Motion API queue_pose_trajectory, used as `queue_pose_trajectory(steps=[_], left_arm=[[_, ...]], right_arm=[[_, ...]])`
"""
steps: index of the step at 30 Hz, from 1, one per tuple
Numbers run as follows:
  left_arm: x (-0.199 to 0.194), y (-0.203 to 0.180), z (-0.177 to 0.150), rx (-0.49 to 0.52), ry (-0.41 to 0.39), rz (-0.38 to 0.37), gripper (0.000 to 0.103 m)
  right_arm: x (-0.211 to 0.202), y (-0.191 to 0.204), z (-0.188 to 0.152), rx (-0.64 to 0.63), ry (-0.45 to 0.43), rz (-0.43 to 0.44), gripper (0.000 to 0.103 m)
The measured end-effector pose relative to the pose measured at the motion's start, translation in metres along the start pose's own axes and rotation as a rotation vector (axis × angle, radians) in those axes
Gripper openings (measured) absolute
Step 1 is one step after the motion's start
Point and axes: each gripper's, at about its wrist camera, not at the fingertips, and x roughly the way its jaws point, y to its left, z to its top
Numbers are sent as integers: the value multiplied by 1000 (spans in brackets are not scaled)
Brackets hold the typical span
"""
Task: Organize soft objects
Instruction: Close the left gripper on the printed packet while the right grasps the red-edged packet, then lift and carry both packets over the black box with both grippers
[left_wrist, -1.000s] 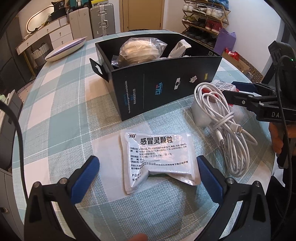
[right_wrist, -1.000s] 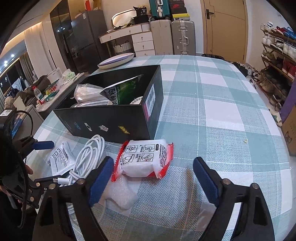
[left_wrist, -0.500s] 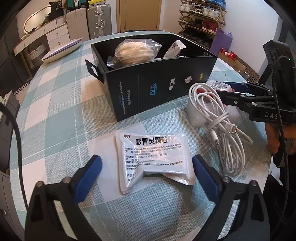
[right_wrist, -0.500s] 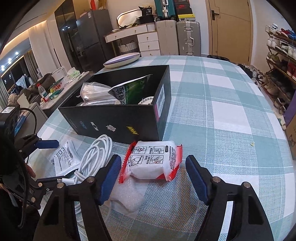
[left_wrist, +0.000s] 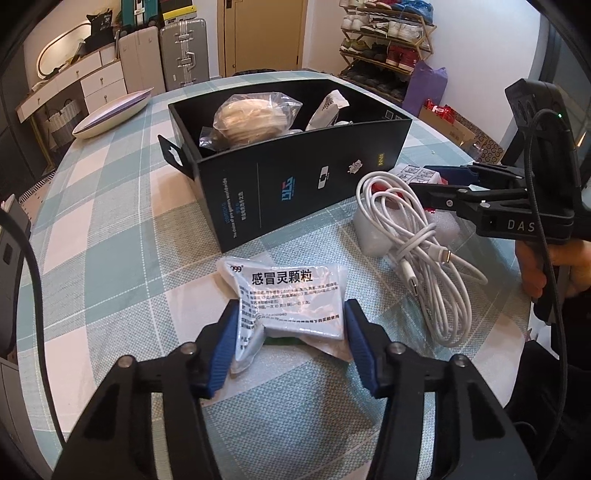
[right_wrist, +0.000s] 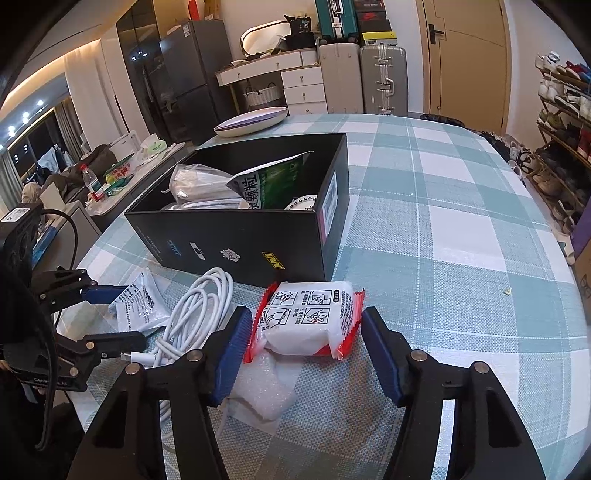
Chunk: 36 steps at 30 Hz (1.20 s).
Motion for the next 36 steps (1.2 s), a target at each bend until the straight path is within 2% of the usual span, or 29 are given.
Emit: queue_pose_trajectory(steps=[11,18,27,36], left_arm=[[-11,0,2,-9,-42,-5,50],[-21,3,4,-24,-81,-1,50],[-44,6,10,-38,-170,5,50],[-58,11,15,-63,-230,16,50]], right_arm=[[-4,2,0,-25,-23,6,50],[-13,1,1,-26,-45,3,50],[-30,6,5,-43,-84,3,50],[-52,10,9,-48,-149,3,50]])
